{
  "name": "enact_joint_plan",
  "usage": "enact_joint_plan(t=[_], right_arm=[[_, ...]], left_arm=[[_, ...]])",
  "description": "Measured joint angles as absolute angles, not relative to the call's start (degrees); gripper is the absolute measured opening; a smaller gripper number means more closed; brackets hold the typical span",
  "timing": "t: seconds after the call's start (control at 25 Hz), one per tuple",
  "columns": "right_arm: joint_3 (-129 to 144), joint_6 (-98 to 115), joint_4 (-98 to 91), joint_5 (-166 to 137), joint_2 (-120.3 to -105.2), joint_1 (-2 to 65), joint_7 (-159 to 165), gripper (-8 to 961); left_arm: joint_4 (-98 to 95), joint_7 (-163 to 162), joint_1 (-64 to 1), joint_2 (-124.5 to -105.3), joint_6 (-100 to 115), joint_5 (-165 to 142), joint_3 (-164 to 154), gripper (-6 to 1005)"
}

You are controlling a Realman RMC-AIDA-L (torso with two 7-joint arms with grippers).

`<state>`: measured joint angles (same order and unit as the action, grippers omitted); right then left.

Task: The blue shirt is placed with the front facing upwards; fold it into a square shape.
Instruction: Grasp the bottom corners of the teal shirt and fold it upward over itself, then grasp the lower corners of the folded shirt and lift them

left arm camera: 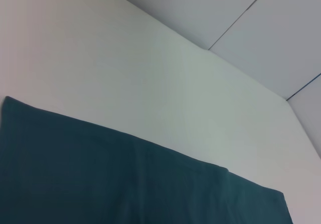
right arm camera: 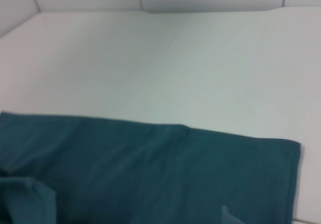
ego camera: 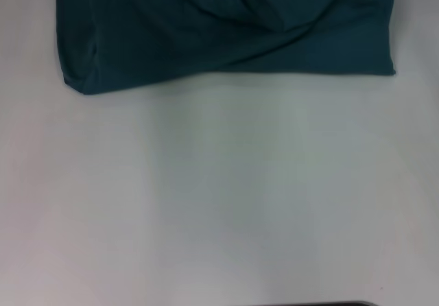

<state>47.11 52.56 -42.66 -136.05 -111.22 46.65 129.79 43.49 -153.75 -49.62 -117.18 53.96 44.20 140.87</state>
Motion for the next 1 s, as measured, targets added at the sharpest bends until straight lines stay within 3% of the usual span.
enact_joint_plan(t=[0.24,0.48,1.0], right_arm=[[53.32,46.58,-38.36,-136.15,-111.49,47.76,129.00,23],[56.00,41.19,-35.36,-136.20,-112.92,49.21,124.68,24],[57.65,33.80,-33.18,-136.24,-114.39,50.49,120.13,25]], left_arm=[[43.53,-153.77,-49.17,-117.47,53.76,44.20,140.78,36],[43.40,-153.68,-49.04,-117.84,53.26,44.20,140.72,36],[44.12,-153.28,-48.95,-119.14,53.32,44.27,140.59,34]])
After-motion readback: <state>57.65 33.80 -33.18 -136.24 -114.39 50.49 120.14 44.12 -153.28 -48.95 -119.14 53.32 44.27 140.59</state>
